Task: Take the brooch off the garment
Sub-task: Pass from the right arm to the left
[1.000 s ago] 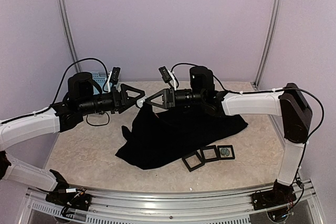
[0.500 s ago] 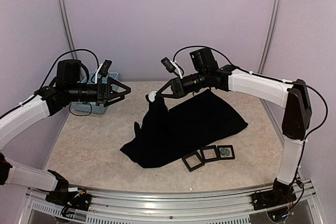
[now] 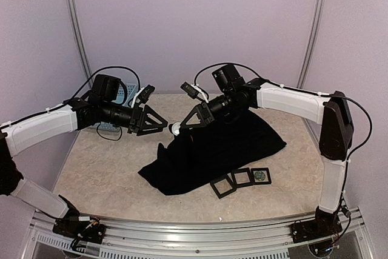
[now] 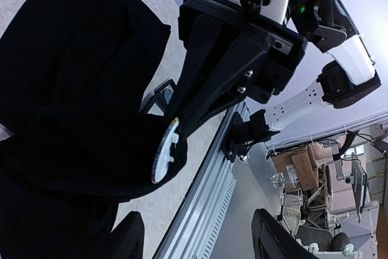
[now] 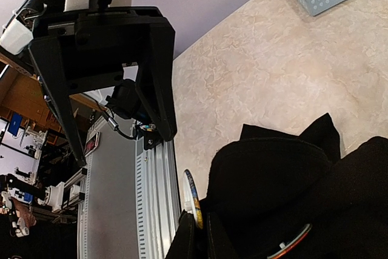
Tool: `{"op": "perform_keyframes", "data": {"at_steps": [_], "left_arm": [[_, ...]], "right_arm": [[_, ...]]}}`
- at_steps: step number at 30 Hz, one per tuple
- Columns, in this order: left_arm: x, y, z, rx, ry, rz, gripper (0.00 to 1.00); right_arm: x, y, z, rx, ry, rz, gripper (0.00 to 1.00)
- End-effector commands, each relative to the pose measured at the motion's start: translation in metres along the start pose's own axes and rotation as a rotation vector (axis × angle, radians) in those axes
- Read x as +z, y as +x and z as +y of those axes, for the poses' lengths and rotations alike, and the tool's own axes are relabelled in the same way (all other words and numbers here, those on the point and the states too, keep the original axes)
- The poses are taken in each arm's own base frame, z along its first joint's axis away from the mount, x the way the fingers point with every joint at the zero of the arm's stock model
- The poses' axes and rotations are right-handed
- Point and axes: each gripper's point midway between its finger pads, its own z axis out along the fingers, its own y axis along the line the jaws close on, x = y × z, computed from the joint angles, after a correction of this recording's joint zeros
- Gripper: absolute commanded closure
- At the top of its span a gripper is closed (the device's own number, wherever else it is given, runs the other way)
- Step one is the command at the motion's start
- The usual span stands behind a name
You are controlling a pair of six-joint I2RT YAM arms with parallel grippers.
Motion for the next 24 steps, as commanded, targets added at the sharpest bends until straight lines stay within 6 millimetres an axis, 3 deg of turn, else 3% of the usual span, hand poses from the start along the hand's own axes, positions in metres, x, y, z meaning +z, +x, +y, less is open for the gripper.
{"op": "perform_keyframes", "data": {"at_steps": [1,8,14,24], "left_arm": [[0.006,-0.005,-0.005,0.020,0.014,0.007,0.43],[0.014,-0.003,0.016,-0.027,-0.053,0.015,0.49],[0.019,-0.002,0.020,-0.022,-0.065,0.023,0.49],[0.028,0.000,0.021,-0.028,-0.049,0.049,0.70]], "right_arm": [[0.009,0.006,0.015,0.002,-0.063,0.032,1.00],[0.013,0.007,0.021,0.003,-0.082,0.037,1.00],[0.014,0.004,0.023,0.003,-0.086,0.030,1.00],[0.015,0.004,0.020,0.010,-0.079,0.031,1.00]]}}
